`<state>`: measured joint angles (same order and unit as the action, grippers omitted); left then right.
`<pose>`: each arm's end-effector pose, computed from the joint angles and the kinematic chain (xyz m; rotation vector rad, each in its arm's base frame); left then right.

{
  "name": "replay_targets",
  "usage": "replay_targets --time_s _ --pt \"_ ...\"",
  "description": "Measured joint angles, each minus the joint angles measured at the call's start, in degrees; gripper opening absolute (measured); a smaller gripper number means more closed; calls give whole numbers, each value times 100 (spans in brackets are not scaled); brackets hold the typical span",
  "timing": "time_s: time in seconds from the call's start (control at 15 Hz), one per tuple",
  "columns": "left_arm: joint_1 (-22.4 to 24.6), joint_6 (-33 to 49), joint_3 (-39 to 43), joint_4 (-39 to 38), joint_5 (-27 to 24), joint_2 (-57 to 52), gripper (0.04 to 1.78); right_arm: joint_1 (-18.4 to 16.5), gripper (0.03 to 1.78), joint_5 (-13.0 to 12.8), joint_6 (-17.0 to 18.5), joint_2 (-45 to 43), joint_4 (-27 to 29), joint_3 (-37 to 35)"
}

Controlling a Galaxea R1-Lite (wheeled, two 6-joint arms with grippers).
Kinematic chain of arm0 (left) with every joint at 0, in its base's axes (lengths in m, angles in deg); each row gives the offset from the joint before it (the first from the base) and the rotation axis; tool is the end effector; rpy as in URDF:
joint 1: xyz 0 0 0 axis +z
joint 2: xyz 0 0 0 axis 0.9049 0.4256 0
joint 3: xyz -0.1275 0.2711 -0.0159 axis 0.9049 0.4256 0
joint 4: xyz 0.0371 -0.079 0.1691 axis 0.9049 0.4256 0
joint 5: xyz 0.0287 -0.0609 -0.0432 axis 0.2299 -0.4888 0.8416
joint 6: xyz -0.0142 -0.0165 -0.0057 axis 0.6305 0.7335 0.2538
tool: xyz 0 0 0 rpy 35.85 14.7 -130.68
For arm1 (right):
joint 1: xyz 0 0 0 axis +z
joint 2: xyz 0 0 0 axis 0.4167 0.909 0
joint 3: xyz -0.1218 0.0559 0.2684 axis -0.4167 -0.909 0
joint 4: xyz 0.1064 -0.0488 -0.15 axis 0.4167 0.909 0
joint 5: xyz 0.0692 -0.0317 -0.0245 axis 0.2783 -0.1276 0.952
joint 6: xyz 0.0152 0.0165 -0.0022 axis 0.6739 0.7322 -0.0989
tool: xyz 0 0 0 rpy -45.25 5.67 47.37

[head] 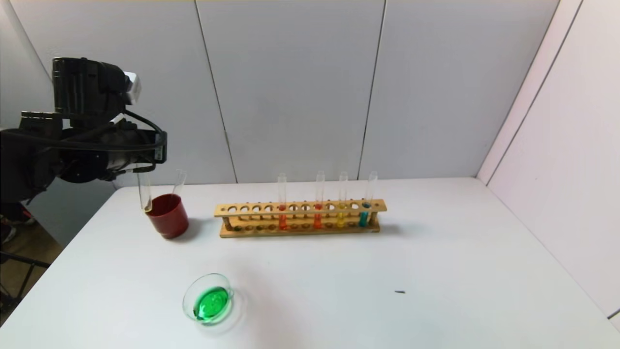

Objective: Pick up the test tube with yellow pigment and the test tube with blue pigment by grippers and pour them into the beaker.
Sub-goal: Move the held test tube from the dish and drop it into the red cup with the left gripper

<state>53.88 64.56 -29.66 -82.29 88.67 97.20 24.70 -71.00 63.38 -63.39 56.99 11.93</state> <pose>0.3030 -0.0482 0.2523 0.1155 0.2994 0.2708 -0.0227 0.0001 0.0765 0.0210 -0.0087 0.0040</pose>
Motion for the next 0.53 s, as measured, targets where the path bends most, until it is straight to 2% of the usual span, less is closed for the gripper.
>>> replay_targets --time_s 0.13,0.53 --pt "250 87 -54 -118 -324 79 32 0 174 0 0 0 0 0" --pt "656 241 -104 -684 -680 499 32 0 174 0 0 0 -2 0"
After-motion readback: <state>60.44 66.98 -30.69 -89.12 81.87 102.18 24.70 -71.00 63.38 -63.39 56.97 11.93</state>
